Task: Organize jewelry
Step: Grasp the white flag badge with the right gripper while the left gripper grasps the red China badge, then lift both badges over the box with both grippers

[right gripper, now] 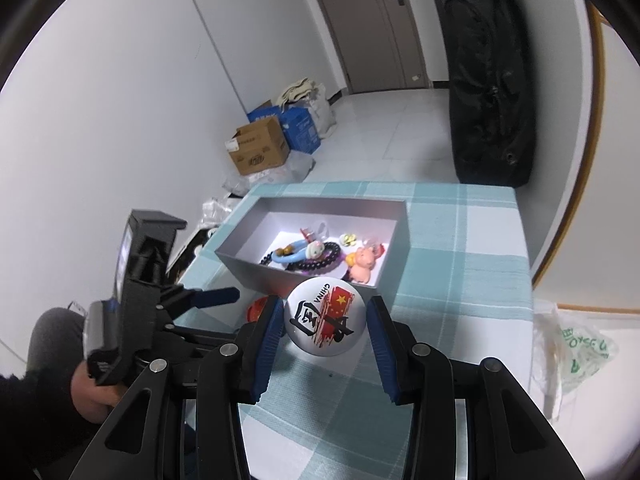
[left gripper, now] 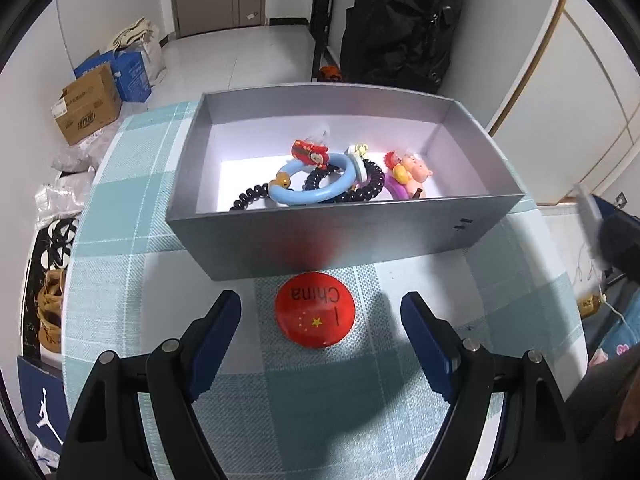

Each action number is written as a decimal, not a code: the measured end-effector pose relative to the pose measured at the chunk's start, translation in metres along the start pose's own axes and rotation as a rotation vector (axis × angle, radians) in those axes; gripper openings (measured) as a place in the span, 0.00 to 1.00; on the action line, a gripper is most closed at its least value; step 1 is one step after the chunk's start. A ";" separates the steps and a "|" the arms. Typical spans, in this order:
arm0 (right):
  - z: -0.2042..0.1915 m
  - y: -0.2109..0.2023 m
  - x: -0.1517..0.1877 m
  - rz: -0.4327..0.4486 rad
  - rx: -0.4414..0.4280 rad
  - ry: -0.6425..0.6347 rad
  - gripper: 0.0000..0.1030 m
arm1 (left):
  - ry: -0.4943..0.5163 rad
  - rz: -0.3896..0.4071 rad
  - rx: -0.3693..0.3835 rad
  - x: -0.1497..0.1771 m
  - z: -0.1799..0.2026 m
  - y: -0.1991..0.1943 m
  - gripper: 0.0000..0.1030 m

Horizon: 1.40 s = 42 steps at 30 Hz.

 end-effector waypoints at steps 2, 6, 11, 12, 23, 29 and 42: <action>0.003 -0.005 -0.001 0.007 -0.001 0.014 0.41 | -0.008 -0.011 0.002 0.002 0.001 0.004 0.76; 0.010 -0.007 -0.003 0.010 -0.005 0.040 0.41 | -0.008 0.005 0.026 0.000 0.006 0.001 0.72; 0.008 -0.009 -0.004 0.013 -0.014 0.048 0.41 | 0.028 -0.002 -0.007 -0.002 0.009 0.004 0.43; 0.007 -0.009 -0.005 0.014 -0.017 0.047 0.41 | 0.028 0.000 -0.004 -0.002 0.009 0.003 0.35; 0.011 -0.004 -0.003 0.005 -0.007 0.054 0.41 | 0.030 0.022 0.030 -0.005 0.013 0.001 0.19; 0.011 -0.002 0.000 -0.002 0.002 0.052 0.41 | -0.017 0.014 0.070 -0.005 0.012 0.004 0.25; 0.017 -0.005 -0.001 0.004 0.004 0.080 0.41 | 0.163 0.027 -0.023 -0.004 0.037 0.008 0.39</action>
Point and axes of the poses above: each gripper's, at about its wrist camera, not at the fingertips, and y roughly the way its jaws point, z to its right, x to its underside, the point moved 10 cm from there along y, roughly the way its jaws point, and after that the axes turned 14 degrees about y, right-handed, at the moved point
